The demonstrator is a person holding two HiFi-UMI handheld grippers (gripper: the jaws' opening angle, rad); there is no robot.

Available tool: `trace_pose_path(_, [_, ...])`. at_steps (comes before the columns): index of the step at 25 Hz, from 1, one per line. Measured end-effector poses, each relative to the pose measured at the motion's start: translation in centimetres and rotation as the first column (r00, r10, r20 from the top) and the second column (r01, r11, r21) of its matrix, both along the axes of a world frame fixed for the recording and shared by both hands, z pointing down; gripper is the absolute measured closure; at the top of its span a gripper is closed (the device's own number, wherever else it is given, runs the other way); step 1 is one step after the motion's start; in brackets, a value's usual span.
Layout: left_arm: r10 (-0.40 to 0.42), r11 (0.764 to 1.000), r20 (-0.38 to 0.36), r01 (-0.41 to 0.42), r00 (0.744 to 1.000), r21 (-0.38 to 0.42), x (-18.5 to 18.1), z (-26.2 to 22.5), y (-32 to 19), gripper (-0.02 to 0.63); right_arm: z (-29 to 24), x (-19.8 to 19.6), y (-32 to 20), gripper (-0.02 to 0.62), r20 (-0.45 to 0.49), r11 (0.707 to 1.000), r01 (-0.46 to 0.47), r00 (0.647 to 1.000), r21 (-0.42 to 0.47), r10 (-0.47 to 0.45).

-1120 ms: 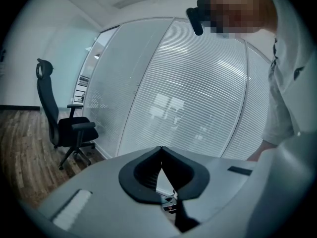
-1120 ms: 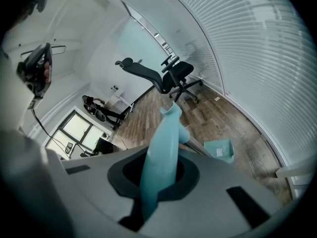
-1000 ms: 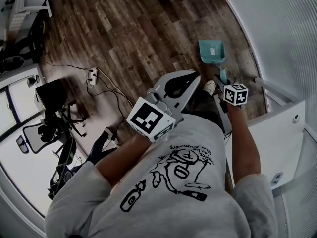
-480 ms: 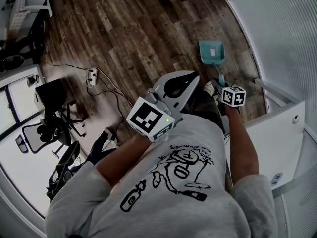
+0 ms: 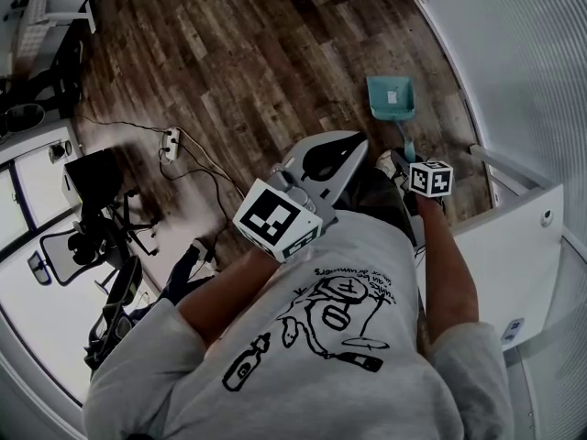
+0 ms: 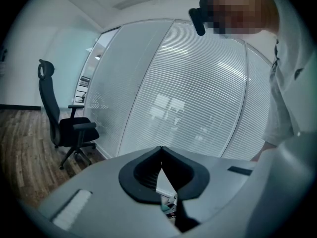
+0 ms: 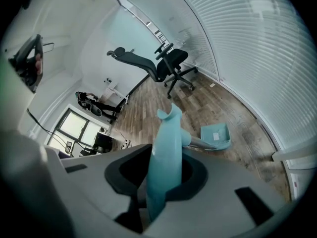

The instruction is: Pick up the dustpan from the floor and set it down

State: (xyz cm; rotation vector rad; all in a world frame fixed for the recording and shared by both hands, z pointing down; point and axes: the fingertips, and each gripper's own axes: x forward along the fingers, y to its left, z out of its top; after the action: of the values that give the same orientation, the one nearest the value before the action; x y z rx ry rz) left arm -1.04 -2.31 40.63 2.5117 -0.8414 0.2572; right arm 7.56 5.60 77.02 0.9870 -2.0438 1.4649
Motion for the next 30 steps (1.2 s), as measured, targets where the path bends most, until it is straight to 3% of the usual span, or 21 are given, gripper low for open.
trace_pose_path(7, [0.003, 1.0, -0.003, -0.002, 1.0, 0.009, 0.2, -0.3, 0.3, 0.604, 0.9, 0.4, 1.0, 0.457, -0.028, 0.999, 0.009, 1.0, -0.044, -0.011])
trace_pose_path(30, [0.006, 0.999, -0.025, -0.005, 1.0, 0.041, 0.0, -2.3, 1.3, 0.604, 0.6, 2.2, 2.8, 0.362, -0.134, 0.997, -0.032, 0.991, -0.068, 0.022])
